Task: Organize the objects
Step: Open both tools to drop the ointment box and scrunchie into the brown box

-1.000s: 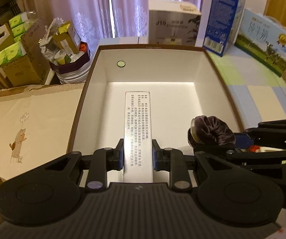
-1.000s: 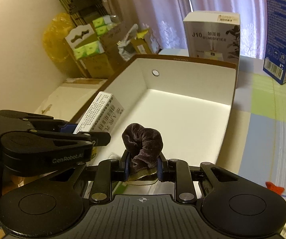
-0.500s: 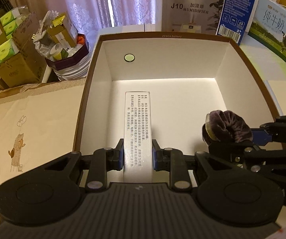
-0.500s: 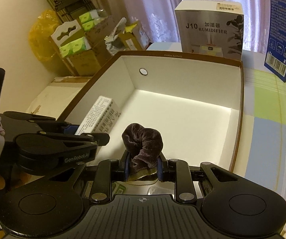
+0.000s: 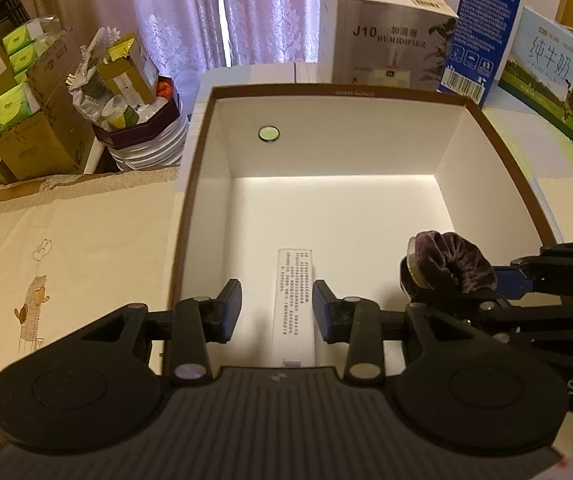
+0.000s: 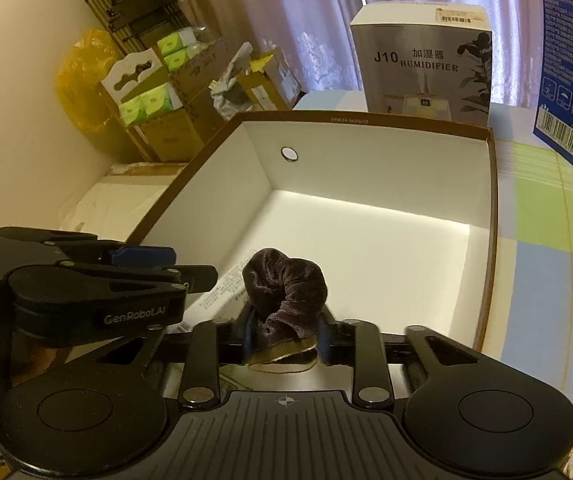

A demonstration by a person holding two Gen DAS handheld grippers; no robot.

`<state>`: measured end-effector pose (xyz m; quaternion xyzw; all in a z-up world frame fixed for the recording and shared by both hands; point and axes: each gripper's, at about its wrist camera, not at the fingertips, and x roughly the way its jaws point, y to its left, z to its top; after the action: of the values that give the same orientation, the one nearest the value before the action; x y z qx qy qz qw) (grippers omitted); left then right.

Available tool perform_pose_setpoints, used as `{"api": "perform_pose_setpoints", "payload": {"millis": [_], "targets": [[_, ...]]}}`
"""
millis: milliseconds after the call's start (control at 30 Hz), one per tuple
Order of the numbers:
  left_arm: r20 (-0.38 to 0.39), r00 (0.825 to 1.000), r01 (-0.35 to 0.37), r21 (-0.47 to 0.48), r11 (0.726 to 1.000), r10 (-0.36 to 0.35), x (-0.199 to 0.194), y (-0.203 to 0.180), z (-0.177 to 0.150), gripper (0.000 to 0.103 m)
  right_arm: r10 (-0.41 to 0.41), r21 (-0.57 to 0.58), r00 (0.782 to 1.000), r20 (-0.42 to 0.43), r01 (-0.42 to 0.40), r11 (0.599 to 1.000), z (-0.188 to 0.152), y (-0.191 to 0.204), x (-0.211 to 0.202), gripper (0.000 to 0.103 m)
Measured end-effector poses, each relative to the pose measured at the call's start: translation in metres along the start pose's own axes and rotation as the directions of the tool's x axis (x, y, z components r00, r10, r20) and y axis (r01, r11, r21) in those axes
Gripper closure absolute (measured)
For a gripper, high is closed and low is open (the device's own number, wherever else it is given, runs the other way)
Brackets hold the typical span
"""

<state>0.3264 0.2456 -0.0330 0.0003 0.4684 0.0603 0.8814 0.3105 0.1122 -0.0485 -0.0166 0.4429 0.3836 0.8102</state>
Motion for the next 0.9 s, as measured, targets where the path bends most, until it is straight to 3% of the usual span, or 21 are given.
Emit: {"api": "perform_pose_setpoints", "payload": {"millis": [200, 400, 467, 900], "targets": [[0.018, 1.0, -0.01, -0.006, 1.0, 0.01, -0.009, 0.003, 0.0, 0.059, -0.006, -0.04, 0.999, 0.037, 0.008, 0.999, -0.001, 0.006, -0.007, 0.052], [0.025, 1.0, -0.005, -0.027, 1.0, 0.006, -0.02, 0.006, -0.004, 0.049, -0.021, -0.073, 0.999, 0.039, 0.023, 0.997, -0.008, 0.01, -0.018, 0.05], [0.026, 1.0, 0.001, -0.033, 0.999, 0.0, -0.026, 0.006, -0.007, 0.039, -0.023, -0.079, 0.999, 0.041, 0.026, 0.997, -0.011, 0.011, -0.024, 0.05], [0.039, 0.999, 0.007, -0.074, 0.997, -0.005, -0.074, -0.005, -0.028, 0.021, -0.026, -0.033, 0.998, 0.065, 0.028, 0.999, -0.031, 0.013, -0.077, 0.048]]}}
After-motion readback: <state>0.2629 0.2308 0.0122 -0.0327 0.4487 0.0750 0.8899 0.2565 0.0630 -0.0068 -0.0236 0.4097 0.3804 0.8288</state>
